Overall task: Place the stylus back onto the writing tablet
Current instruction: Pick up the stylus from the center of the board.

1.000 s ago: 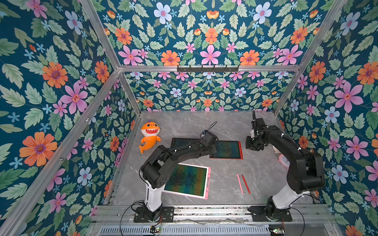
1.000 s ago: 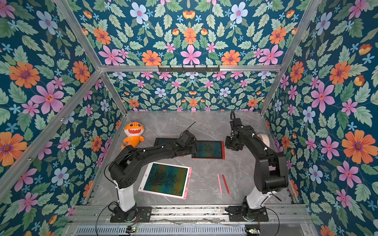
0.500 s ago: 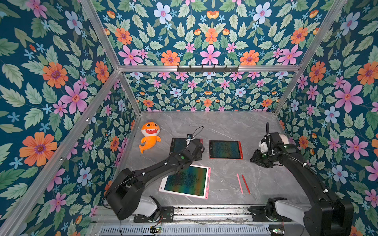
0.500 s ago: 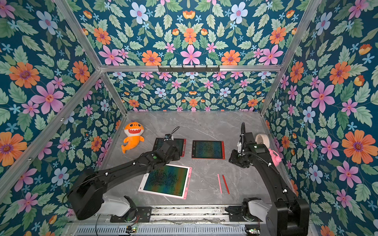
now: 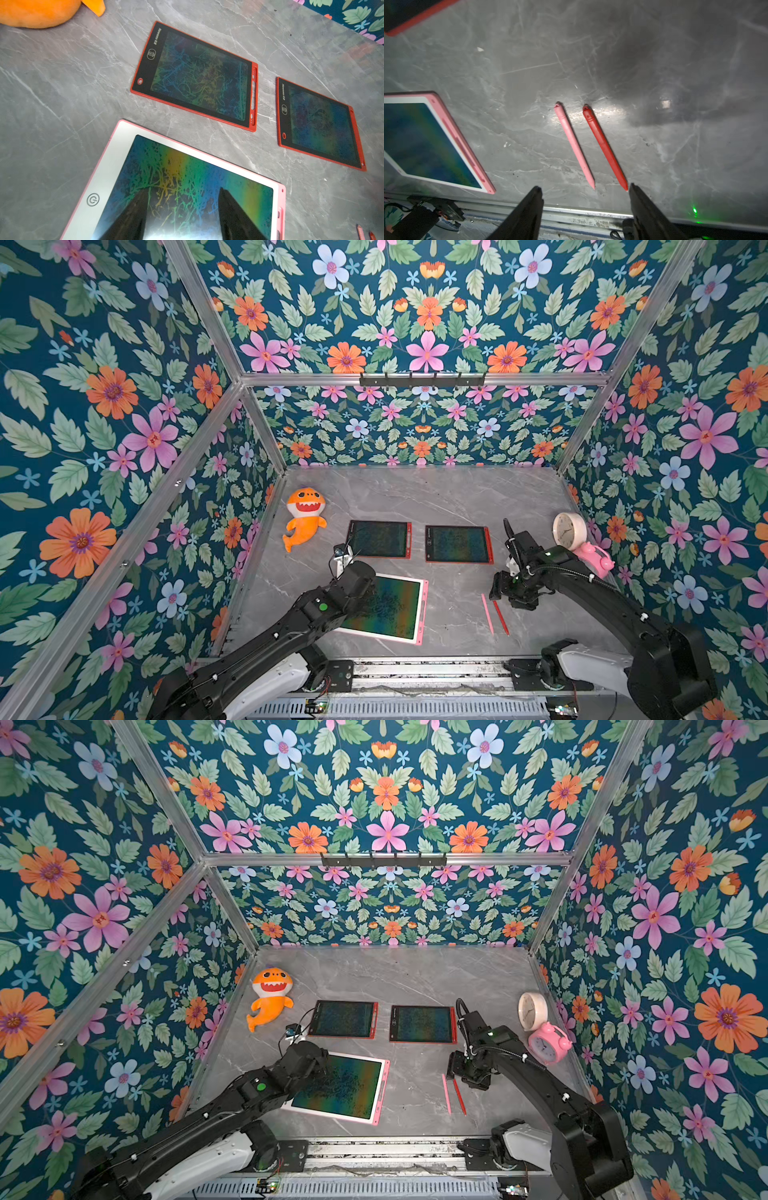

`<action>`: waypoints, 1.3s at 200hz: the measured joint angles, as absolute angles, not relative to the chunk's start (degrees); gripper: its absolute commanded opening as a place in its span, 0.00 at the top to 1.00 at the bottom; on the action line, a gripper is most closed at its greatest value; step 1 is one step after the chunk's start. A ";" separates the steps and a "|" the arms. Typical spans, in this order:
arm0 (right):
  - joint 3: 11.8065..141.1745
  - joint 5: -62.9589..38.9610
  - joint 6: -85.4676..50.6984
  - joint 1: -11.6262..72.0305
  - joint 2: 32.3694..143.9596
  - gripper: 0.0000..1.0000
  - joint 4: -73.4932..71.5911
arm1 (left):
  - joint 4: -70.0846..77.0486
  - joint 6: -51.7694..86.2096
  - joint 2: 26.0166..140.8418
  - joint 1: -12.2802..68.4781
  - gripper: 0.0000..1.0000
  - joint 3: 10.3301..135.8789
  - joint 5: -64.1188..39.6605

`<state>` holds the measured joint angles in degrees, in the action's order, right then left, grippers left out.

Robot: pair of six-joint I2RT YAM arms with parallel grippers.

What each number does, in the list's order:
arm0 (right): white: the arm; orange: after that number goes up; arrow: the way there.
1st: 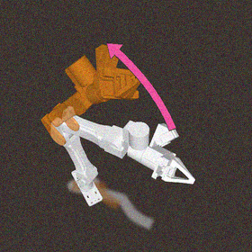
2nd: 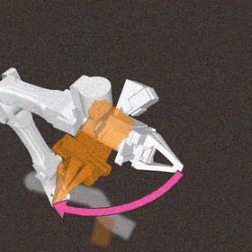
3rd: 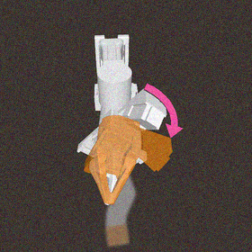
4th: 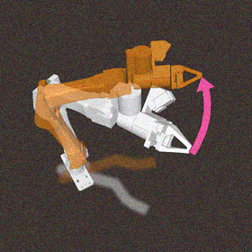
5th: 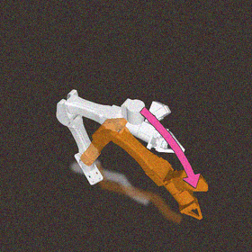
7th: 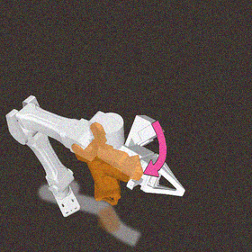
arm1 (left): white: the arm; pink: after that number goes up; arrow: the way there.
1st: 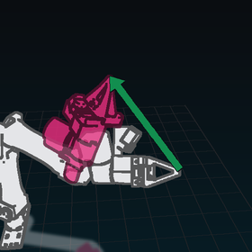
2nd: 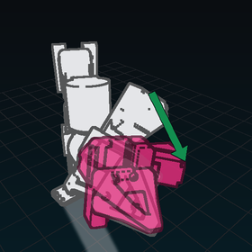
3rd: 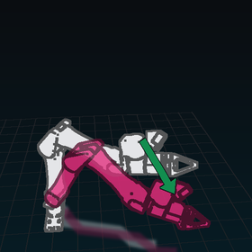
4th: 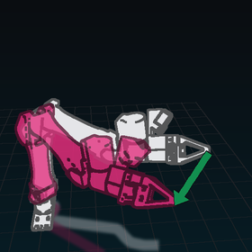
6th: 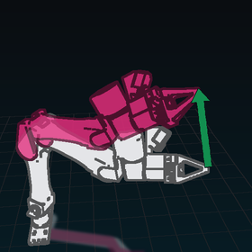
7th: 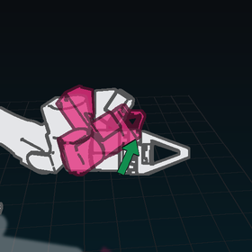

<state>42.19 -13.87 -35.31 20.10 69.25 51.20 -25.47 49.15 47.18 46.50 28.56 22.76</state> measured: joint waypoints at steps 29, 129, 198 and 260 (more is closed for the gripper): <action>40.34 -13.02 -37.56 20.08 71.13 0.38 49.21 | -27.35 49.17 44.62 46.50 0.33 28.40 24.60; 37.85 -9.85 -40.18 20.56 80.53 0.60 44.40 | -27.88 47.83 38.79 46.50 0.30 25.61 27.03; 41.23 -8.12 -40.27 24.64 87.31 0.79 47.59 | -27.83 47.83 38.33 46.50 0.33 24.64 26.76; 42.24 -13.06 -40.07 26.09 90.87 1.00 52.42 | -26.11 48.03 39.24 46.50 0.35 23.77 26.39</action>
<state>42.24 -13.06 -40.07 26.09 90.87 52.42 -26.11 48.03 39.24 46.50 23.77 26.39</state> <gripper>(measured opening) 0.074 0.648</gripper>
